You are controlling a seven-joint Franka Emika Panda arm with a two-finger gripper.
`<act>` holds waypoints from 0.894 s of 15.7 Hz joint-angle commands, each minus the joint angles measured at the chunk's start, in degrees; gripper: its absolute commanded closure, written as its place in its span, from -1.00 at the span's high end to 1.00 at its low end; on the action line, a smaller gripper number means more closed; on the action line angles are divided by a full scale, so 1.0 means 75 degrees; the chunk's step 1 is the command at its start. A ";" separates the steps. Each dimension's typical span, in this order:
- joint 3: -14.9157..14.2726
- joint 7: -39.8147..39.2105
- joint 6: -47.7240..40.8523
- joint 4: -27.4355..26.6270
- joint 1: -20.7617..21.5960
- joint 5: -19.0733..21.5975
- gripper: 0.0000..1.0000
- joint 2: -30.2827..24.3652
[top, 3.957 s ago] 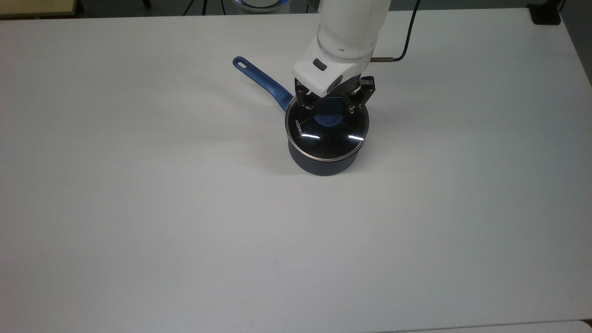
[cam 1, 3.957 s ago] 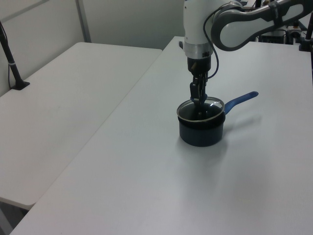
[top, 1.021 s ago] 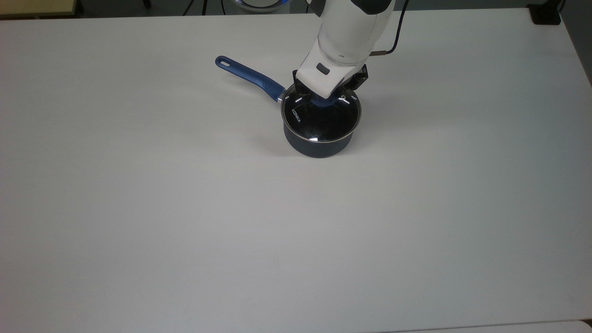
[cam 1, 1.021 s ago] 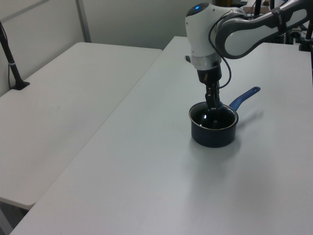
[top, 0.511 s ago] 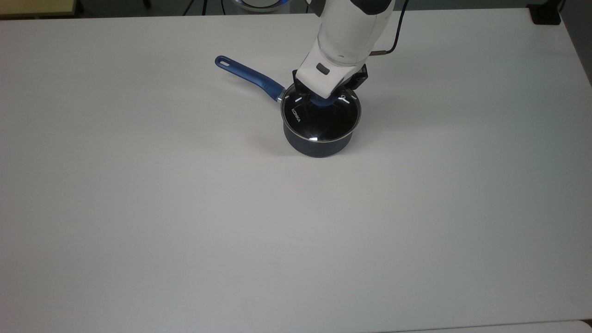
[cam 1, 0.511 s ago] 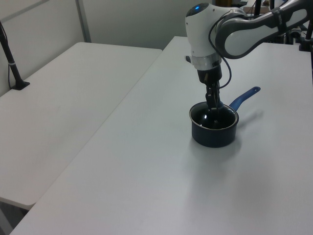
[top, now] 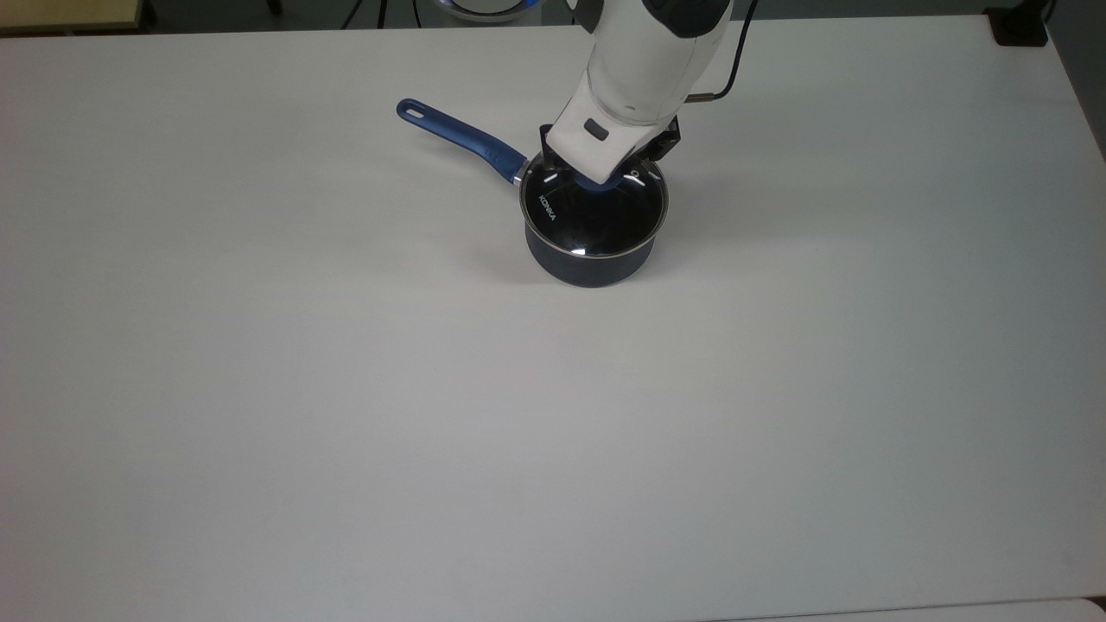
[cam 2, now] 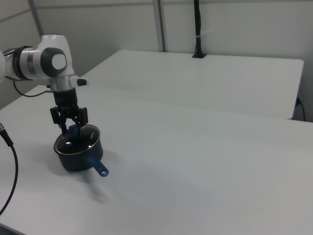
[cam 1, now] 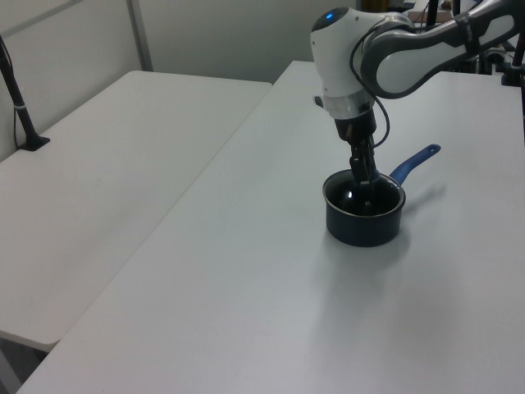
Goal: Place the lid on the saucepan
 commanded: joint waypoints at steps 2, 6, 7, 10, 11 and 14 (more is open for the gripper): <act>-0.0107 -0.0023 -0.0106 -0.0165 -0.0016 -0.0238 1.00 -0.0247; -0.0212 -0.0011 -0.0165 -0.0072 -0.0448 -0.0274 1.00 -0.0889; -0.0212 -0.0023 -0.0200 -0.0095 -0.0601 -0.0274 1.00 -0.1159; -0.0212 -0.0117 -0.0563 -0.0072 -0.1082 -0.0414 1.00 -0.1652; -0.0212 -0.0105 -0.0621 -0.0072 -0.1094 -0.0577 1.00 -0.1677; -0.0212 -0.0023 -0.0692 -0.0060 -0.1048 -0.0813 1.00 -0.1642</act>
